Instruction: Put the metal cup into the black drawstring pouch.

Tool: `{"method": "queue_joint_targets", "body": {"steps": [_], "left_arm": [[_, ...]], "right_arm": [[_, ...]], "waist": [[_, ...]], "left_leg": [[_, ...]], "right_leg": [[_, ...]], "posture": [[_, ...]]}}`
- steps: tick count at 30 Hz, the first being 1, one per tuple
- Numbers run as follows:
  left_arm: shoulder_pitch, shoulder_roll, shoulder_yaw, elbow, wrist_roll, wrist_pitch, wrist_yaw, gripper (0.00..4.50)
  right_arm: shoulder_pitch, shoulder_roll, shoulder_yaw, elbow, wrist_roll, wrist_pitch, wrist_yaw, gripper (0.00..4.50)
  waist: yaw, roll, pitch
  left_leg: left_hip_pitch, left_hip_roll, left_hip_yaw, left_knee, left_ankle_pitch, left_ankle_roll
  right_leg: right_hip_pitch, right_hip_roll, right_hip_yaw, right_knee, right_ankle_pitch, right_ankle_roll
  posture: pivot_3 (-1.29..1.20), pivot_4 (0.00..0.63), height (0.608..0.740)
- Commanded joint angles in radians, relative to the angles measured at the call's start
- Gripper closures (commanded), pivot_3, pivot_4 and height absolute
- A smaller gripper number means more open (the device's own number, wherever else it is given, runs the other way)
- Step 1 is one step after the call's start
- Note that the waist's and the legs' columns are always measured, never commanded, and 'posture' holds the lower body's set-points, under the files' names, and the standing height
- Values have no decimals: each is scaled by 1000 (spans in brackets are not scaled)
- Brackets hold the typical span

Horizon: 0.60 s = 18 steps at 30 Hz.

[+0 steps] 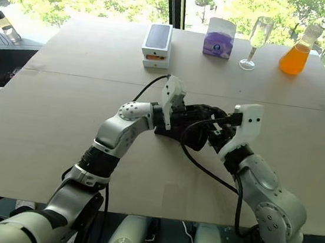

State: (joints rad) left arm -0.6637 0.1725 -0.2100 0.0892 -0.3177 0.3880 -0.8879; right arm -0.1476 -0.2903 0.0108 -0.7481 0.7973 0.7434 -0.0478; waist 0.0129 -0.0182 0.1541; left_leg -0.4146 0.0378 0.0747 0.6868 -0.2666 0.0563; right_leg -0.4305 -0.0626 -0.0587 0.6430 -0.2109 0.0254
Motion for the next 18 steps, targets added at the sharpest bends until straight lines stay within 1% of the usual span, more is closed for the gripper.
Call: {"method": "queue_joint_targets", "body": {"steps": [1, 5, 8, 14, 16, 18], "left_arm": [[-15, -7, -8, -37, -7, -6, -4, 4500], [-12, -8, -10, -43, -7, -6, -6, 4500], [-10, -13, -11, -50, -11, -5, -5, 4500], [-5, -12, -10, -62, -16, -3, -8, 4500], [-4, -12, -9, -67, -18, -2, -9, 4500], [-5, -12, -8, -69, -18, -2, -10, 4500]], "right_arm": [[-24, 8, 13, -19, -28, -31, 23, 2355], [-32, 27, 23, -5, -55, -39, 33, 2355], [-37, 62, 7, 25, -56, -49, 31, 2355], [-40, 85, 7, 58, -75, -50, 42, 2355], [-44, 92, 11, 67, -81, -48, 45, 2877], [-48, 99, 12, 74, -84, -45, 49, 3626]], "waist": [[0, 0, 0], [0, 0, 0], [0, 0, 0], [0, 0, 0], [0, 0, 0], [0, 0, 0]], "left_leg": [[0, 0, 0, 0, 0, 0], [0, 0, 0, 0, 0, 0], [0, 0, 0, 0, 0, 0], [0, 0, 0, 0, 0, 0], [0, 0, 0, 0, 0, 0], [0, 0, 0, 0, 0, 0]], "right_leg": [[0, 0, 0, 0, 0, 0], [0, 0, 0, 0, 0, 0], [0, 0, 0, 0, 0, 0], [0, 0, 0, 0, 0, 0], [0, 0, 0, 0, 0, 0], [0, 0, 0, 0, 0, 0]], "posture": [[0, 150, 737], [0, 150, 737], [0, 150, 737], [0, 150, 737], [0, 150, 737], [0, 150, 737]]}}
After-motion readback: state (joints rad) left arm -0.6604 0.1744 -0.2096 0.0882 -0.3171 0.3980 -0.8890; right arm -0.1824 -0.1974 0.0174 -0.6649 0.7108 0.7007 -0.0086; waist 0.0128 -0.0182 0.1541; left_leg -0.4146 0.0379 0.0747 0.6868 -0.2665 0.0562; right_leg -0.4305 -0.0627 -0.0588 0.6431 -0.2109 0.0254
